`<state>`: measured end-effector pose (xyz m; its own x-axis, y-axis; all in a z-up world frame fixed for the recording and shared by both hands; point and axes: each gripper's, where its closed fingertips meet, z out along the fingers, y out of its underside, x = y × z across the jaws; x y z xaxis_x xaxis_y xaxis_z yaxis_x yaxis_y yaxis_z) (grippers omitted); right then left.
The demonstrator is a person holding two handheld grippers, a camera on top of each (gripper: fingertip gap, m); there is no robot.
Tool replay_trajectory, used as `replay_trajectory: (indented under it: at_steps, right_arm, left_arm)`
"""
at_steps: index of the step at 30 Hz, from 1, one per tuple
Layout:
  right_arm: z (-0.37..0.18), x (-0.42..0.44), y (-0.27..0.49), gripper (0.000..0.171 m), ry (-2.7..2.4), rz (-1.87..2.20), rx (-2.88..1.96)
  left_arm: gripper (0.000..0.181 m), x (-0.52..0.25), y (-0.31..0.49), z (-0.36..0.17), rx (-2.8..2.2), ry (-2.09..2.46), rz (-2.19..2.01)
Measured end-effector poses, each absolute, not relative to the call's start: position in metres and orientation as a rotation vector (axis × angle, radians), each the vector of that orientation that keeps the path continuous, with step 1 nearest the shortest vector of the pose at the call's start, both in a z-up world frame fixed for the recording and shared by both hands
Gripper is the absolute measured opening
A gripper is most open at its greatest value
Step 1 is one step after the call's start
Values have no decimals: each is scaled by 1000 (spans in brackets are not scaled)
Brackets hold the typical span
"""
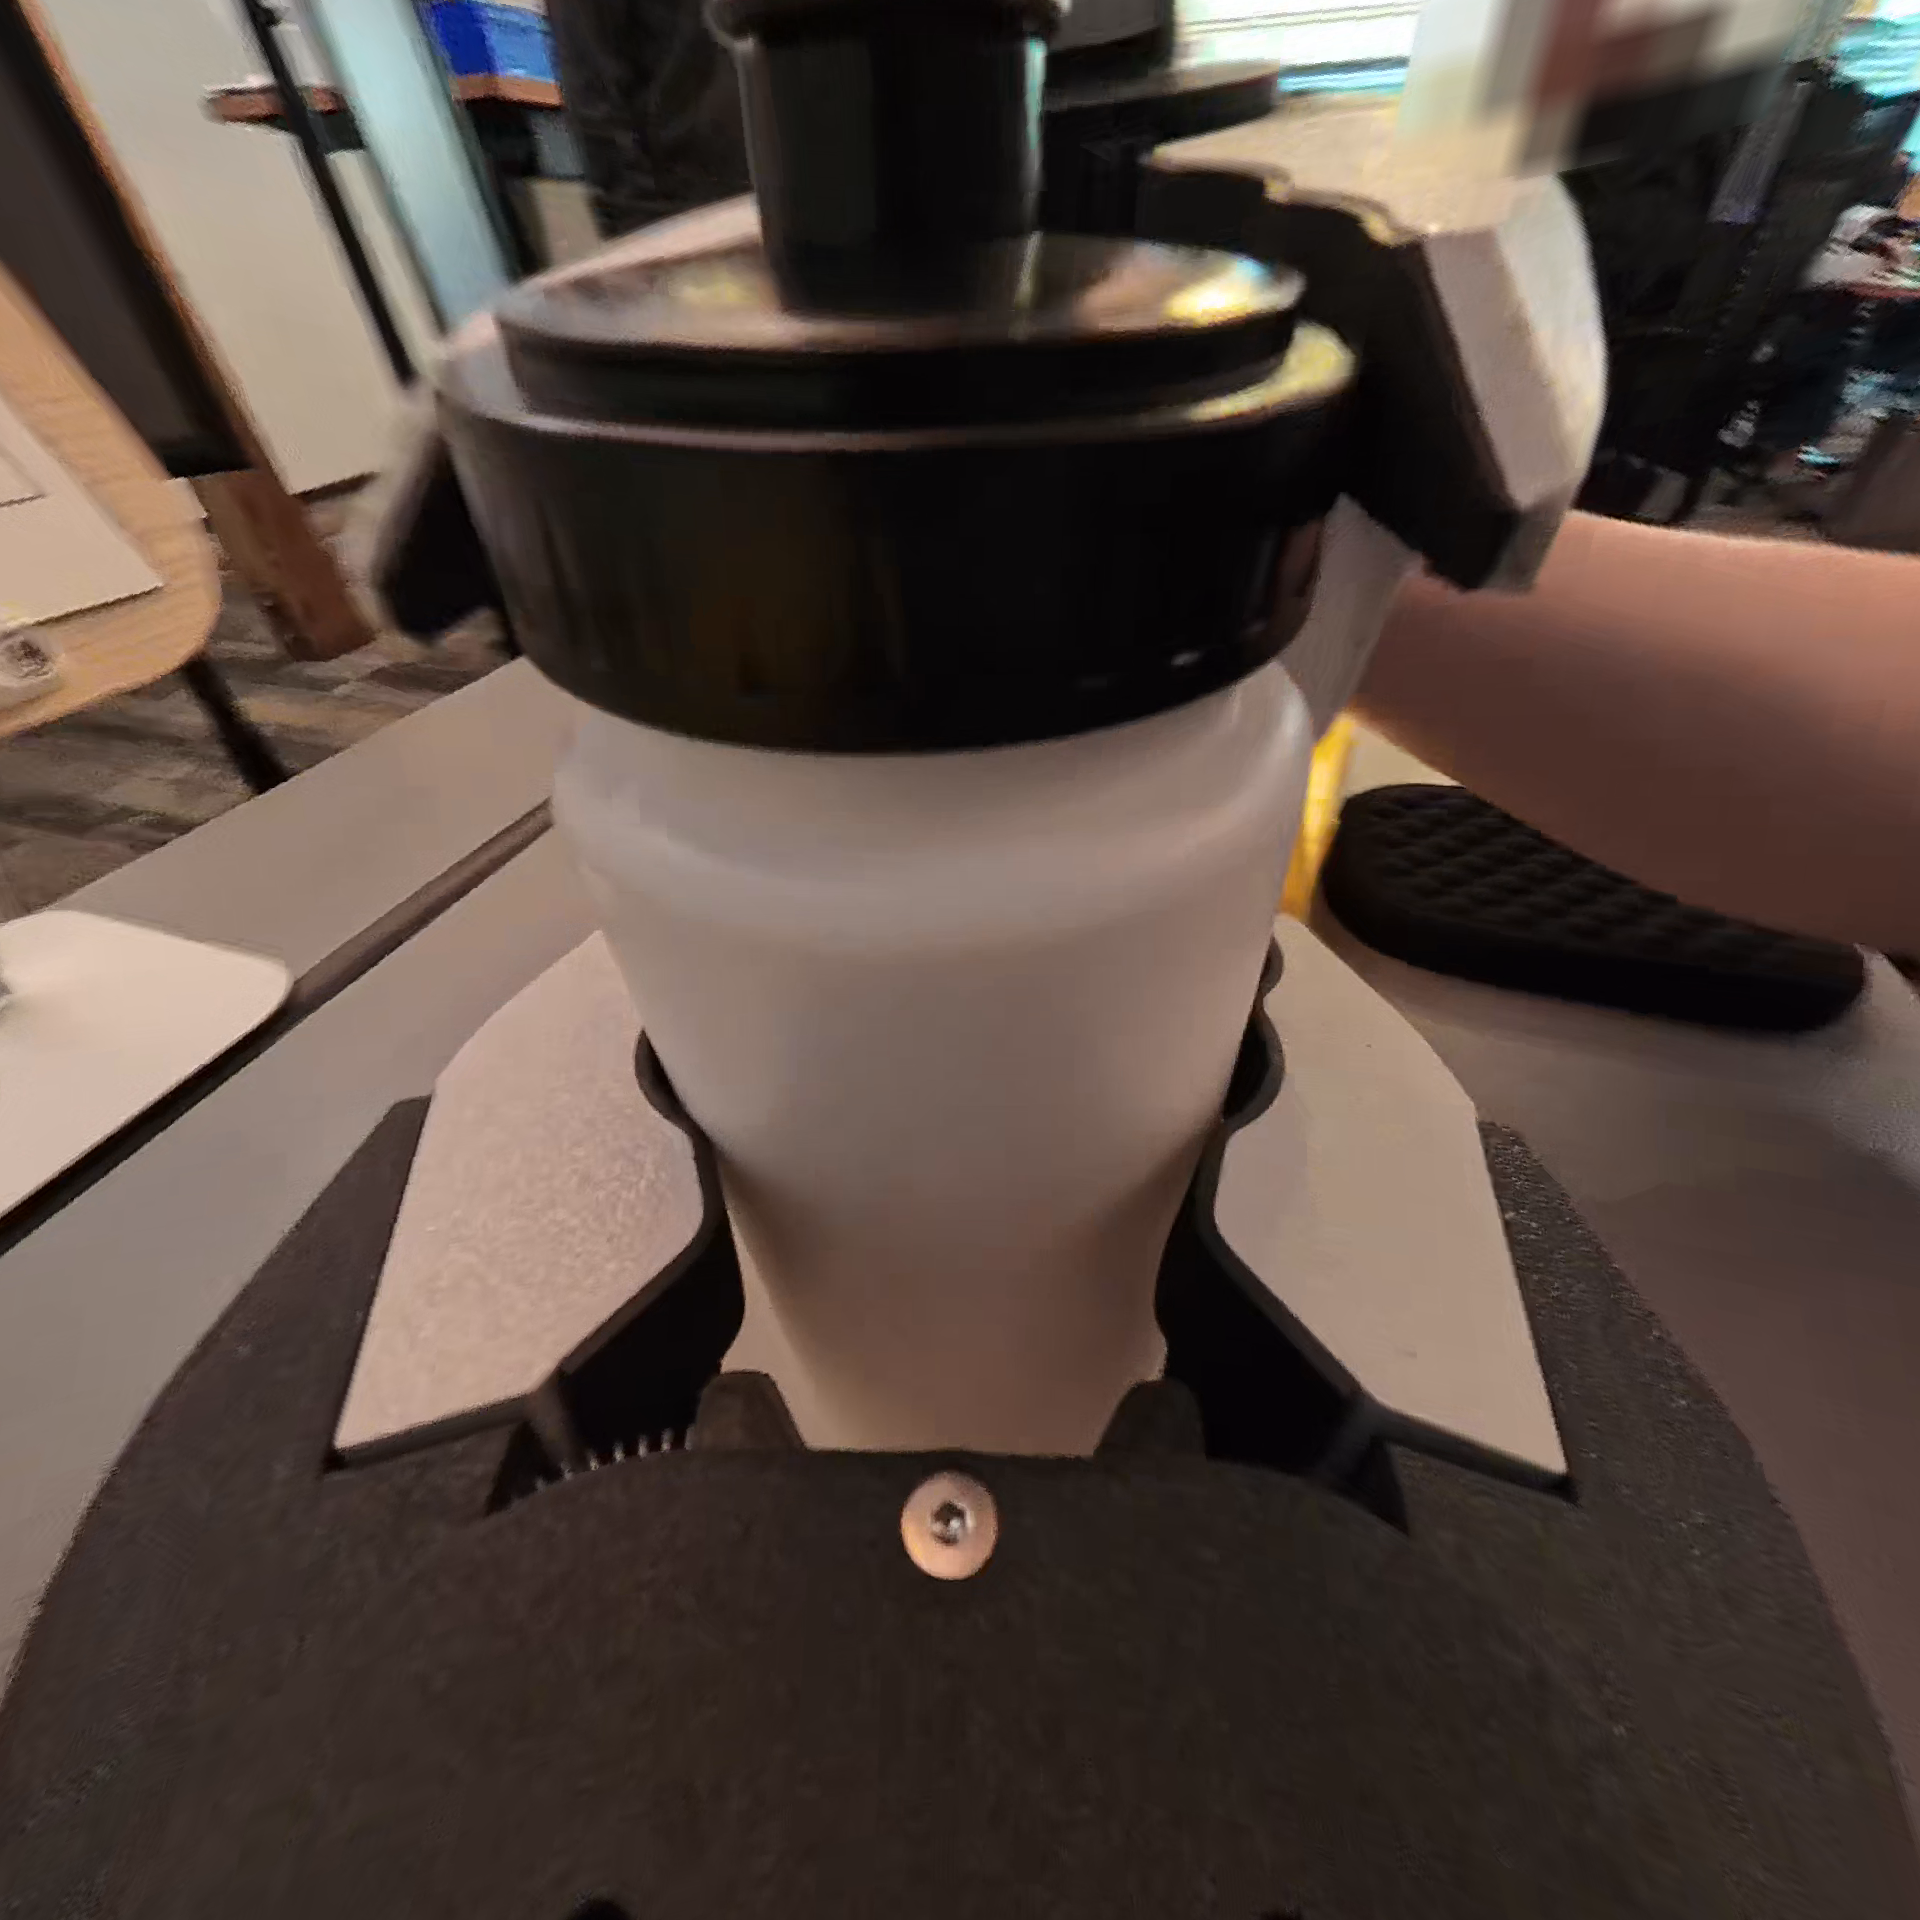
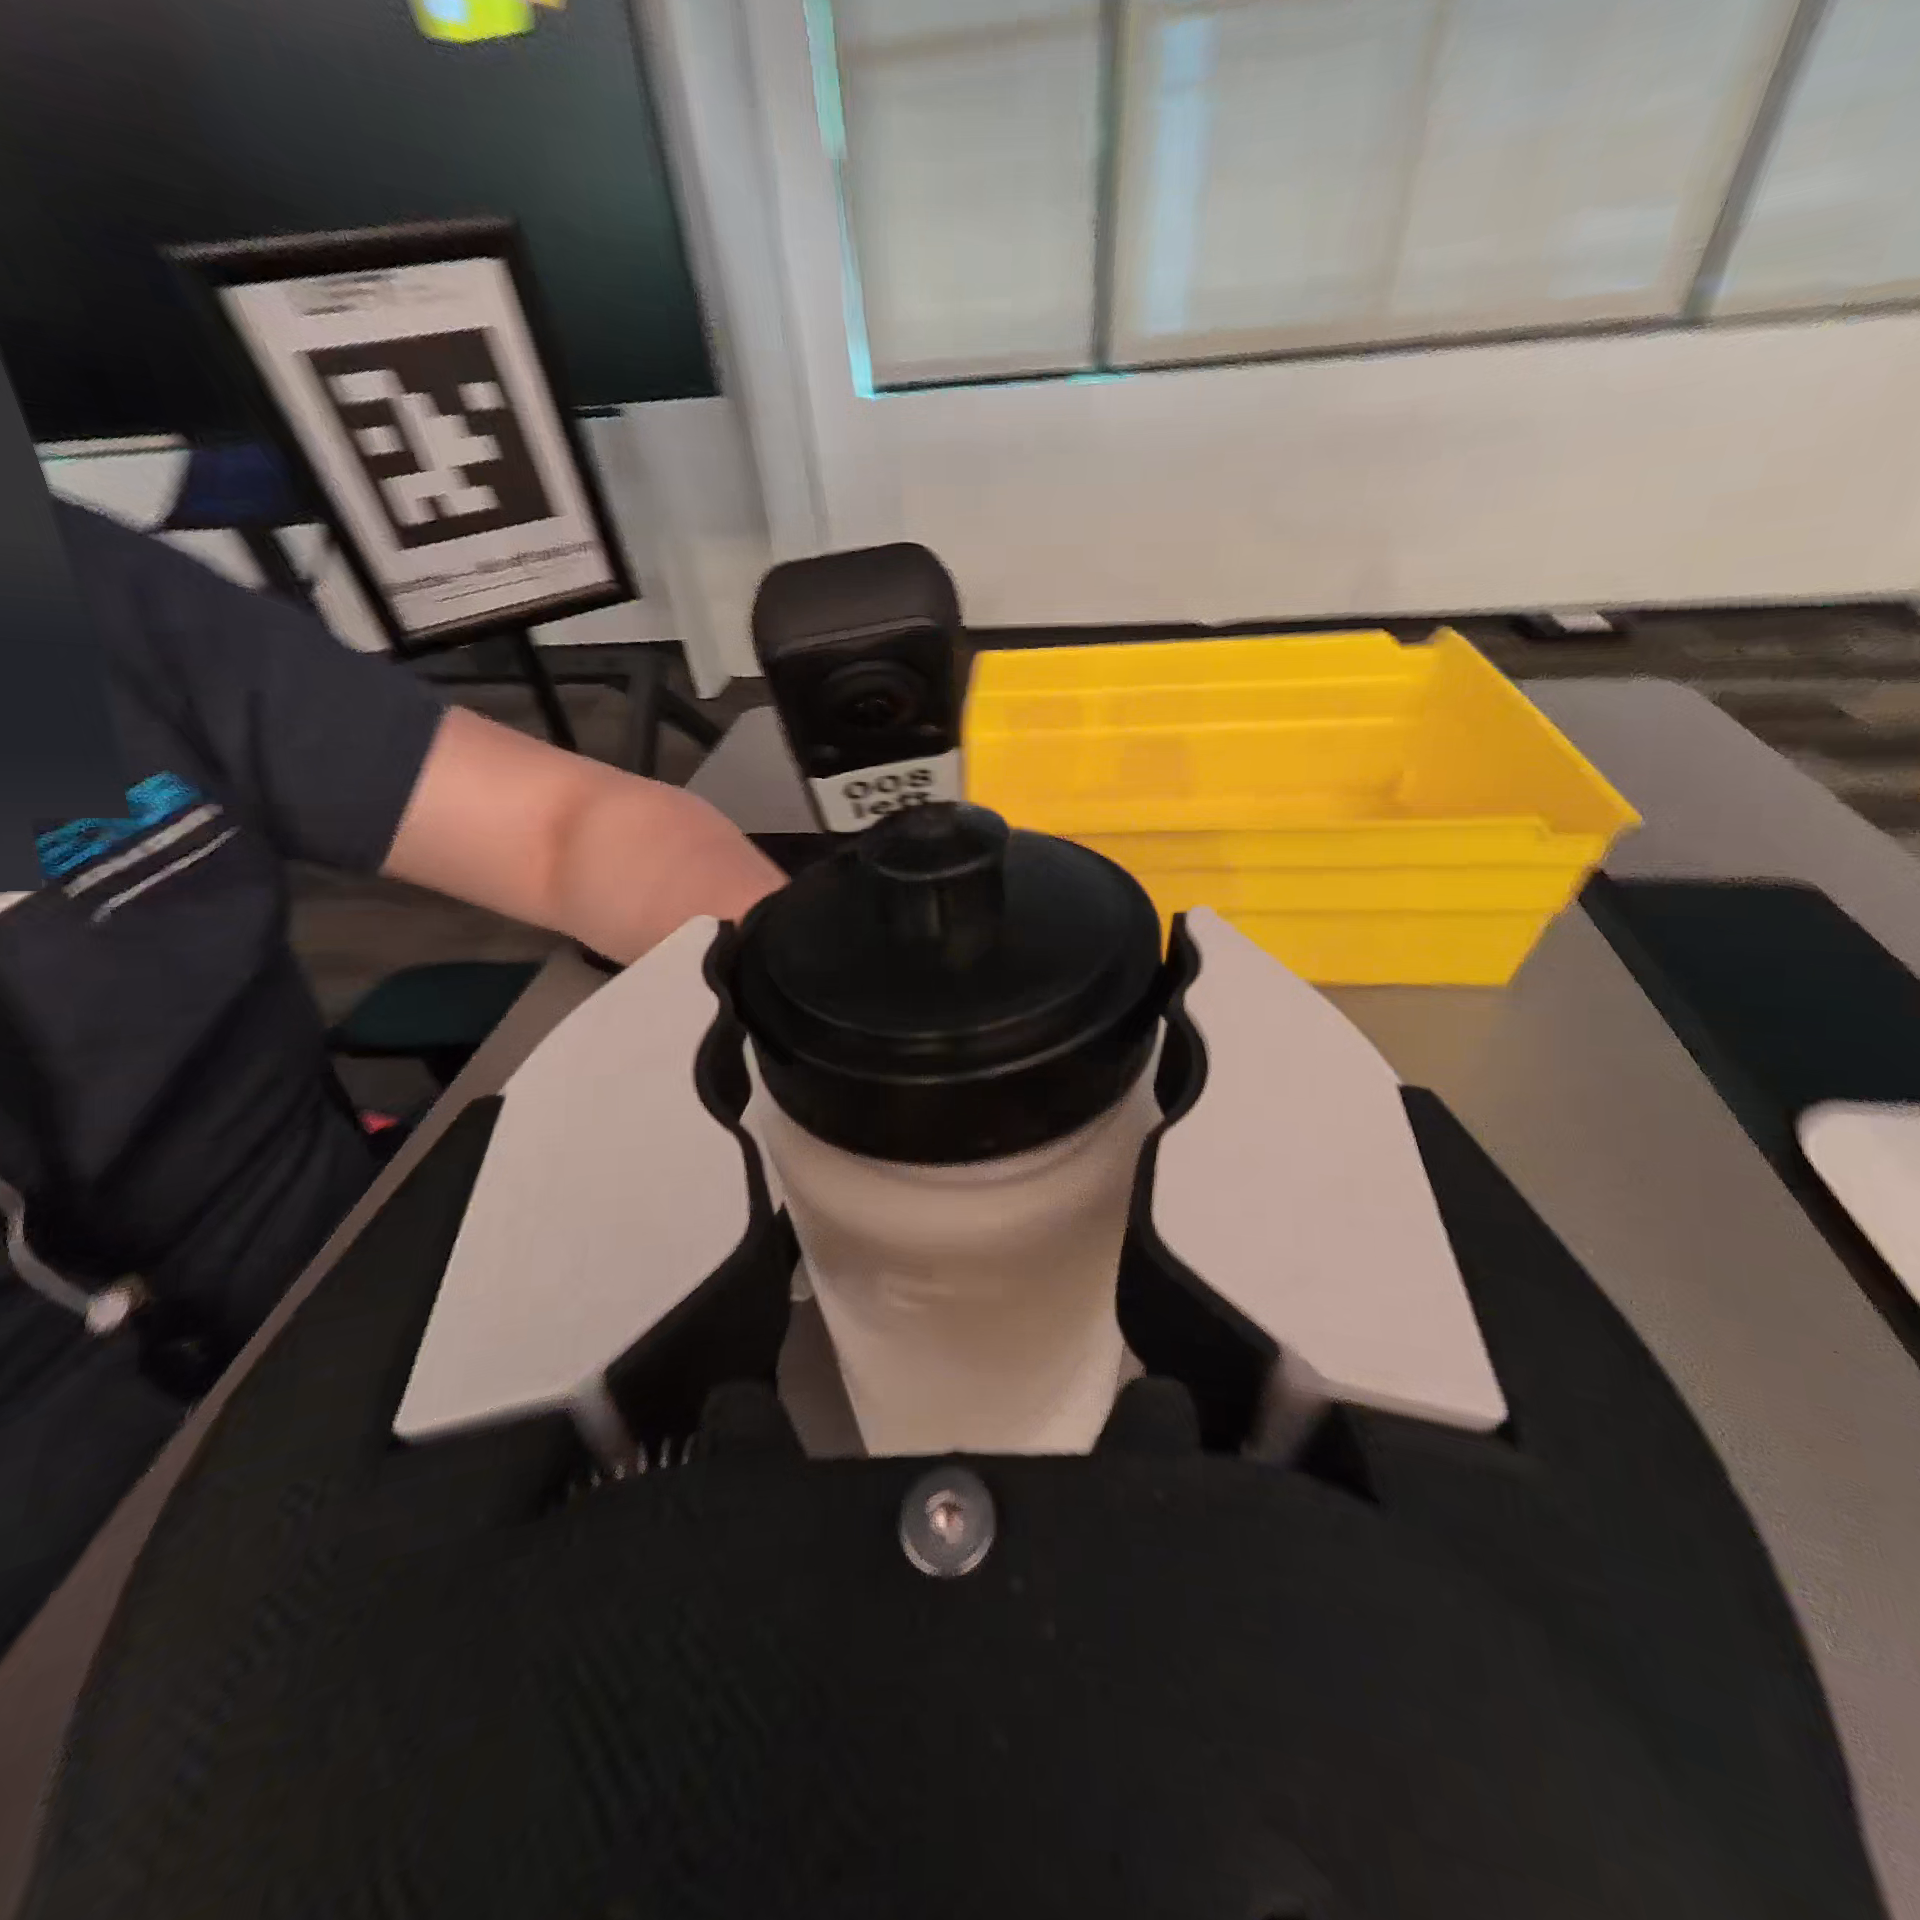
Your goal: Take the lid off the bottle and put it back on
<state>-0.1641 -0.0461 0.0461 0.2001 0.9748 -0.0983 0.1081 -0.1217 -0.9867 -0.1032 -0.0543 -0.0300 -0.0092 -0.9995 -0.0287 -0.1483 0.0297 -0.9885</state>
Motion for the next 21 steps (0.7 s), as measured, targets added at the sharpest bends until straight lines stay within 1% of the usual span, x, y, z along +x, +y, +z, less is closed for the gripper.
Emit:
replay_trajectory:
  at_steps: [1,3,5,6,8,10,13,15,17,19,21]
  right_arm:
    - [45,-161,-40,80,-1030,1032,-1539]
    - [48,-155,-29,88,-873,881,-1626]
    - [60,-154,-28,85,-773,714,-1586]
    - [61,-150,-25,80,-742,606,-1605]
    - [57,-150,-22,77,-736,496,-1649]
    - [53,-157,-24,73,-753,554,-1710]
    - [50,-160,-29,74,-863,642,-1719]
    - [49,-161,-38,74,-1036,720,-1653]
    - [50,-162,-46,74,-1159,882,-1566]
    - [52,-162,-45,72,-1141,1004,-1549]
    - [47,-160,-36,76,-1016,983,-1644]
  left_arm:
    - [102,-105,-46,-30,-1322,1299,-1078]
    - [102,-108,-32,-31,-1363,1248,-987]
    - [102,-109,-27,-31,-1393,1209,-957]
    - [102,-109,-26,-30,-1400,1197,-951]
    - [102,-108,-27,-31,-1401,1203,-937]
    - [102,-108,-28,-31,-1395,1216,-938]
    - [102,-109,-33,-32,-1355,1263,-955]
    - [102,-107,-42,-32,-1316,1318,-1001]
    - [102,-105,-48,-32,-1291,1344,-1037]
    - [102,-105,-45,-31,-1317,1319,-1039]
    - [102,-107,-35,-31,-1363,1262,-1018]
